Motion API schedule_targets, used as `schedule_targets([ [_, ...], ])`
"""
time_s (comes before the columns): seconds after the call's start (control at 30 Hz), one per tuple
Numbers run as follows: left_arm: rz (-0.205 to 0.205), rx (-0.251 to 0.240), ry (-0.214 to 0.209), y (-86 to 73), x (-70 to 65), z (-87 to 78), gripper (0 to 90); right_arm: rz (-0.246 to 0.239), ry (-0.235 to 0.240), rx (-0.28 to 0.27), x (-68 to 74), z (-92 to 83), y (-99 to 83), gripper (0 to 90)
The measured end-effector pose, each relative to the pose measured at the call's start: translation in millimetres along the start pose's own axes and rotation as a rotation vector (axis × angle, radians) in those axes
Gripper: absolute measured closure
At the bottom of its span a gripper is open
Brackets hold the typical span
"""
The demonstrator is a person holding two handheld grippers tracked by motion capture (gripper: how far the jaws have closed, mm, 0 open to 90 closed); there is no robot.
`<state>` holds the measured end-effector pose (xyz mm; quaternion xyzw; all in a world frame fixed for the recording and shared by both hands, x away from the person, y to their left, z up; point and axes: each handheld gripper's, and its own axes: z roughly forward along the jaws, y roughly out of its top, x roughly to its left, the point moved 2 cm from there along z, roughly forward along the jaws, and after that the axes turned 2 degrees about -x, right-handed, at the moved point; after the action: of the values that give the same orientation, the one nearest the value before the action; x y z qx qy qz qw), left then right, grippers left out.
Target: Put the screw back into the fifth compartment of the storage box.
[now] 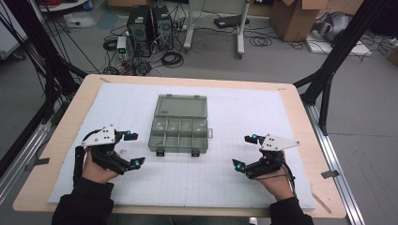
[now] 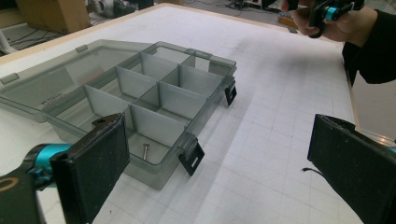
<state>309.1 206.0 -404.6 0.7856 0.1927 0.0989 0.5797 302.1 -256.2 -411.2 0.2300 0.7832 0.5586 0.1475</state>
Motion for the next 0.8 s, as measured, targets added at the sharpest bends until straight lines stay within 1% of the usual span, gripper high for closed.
schedule_targets([
  [0.1, 0.0, -0.002, 0.007, 0.2, 0.7, -0.8, 5.9, -0.007, -0.003, 0.003, -0.2, 0.8, 0.5, 0.9],
  [0.13, -0.002, -0.004, 0.003, 0.3, 0.7, -1.0, 5.9, -0.009, -0.004, 0.001, -0.3, 0.9, 0.7, 0.9],
  [0.23, -0.004, -0.001, 0.012, -0.3, 1.1, -0.5, 5.9, -0.006, -0.001, 0.004, -0.4, 0.6, 0.6, 0.9],
  [0.33, -0.007, 0.005, 0.01, -1.1, 0.8, 0.9, 5.9, 0.002, -0.001, 0.003, 0.1, 0.1, 0.7, 0.9],
  [0.47, -0.006, 0.011, 0.01, -1.5, 1.3, 2.3, 5.9, -0.007, -0.002, 0.003, -0.6, 0.6, 0.6, 0.9],
  [0.67, -0.005, 0.02, 0.01, -2.3, 1.7, 3.2, 5.9, 0.002, -0.001, 0.01, -0.4, 0.8, 0.1, 0.9],
  [0.8, -0.005, 0.022, 0.012, -2.5, 1.9, 3.5, 5.9, -0.001, 0.0, 0.008, -0.8, 1.2, 0.1, 0.9],
])
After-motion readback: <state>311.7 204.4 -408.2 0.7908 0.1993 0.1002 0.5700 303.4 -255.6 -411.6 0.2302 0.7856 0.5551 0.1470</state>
